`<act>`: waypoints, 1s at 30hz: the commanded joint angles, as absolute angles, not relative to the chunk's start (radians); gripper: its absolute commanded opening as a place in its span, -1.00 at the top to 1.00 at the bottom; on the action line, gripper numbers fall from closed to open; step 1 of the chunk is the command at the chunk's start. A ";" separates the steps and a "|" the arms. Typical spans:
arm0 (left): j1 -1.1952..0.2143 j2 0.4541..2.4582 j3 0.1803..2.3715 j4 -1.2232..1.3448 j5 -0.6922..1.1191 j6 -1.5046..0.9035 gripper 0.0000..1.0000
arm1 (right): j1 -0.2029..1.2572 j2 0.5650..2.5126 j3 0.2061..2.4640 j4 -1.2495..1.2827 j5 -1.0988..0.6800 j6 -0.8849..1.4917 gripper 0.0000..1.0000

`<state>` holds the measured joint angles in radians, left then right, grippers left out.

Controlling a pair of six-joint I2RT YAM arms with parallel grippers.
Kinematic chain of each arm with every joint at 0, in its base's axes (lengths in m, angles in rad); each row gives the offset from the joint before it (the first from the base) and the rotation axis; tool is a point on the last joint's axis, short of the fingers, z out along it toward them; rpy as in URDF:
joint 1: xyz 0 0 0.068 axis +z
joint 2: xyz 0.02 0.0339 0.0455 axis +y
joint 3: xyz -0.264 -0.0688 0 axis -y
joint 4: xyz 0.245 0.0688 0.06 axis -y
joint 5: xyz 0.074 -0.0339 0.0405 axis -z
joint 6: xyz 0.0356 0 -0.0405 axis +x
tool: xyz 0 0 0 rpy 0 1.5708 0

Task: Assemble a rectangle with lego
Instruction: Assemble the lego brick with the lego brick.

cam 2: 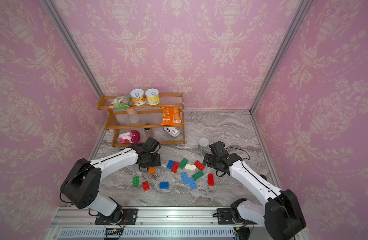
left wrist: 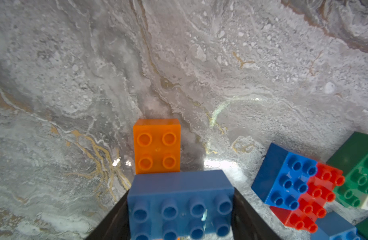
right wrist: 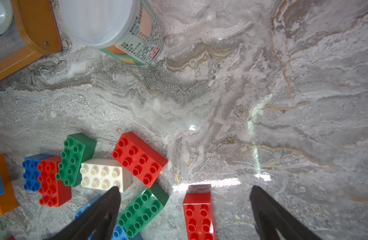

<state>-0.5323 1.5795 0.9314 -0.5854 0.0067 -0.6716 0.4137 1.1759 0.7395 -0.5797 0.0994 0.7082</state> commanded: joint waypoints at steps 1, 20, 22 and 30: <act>-0.525 1.679 0.890 -0.713 0.085 -0.673 1.00 | 0.408 1.182 0.725 -0.568 0.087 0.727 -0.99; -0.515 1.756 0.953 -0.783 0.080 -0.640 1.00 | 0.391 1.179 0.696 -0.543 0.075 0.720 -0.99; -0.515 1.741 0.947 -0.774 0.081 -0.652 1.00 | 0.390 1.177 0.695 -0.542 0.076 0.720 -0.99; -0.515 1.656 0.948 -0.751 0.058 -0.672 0.16 | 0.388 1.172 0.705 -0.549 0.082 0.712 -0.99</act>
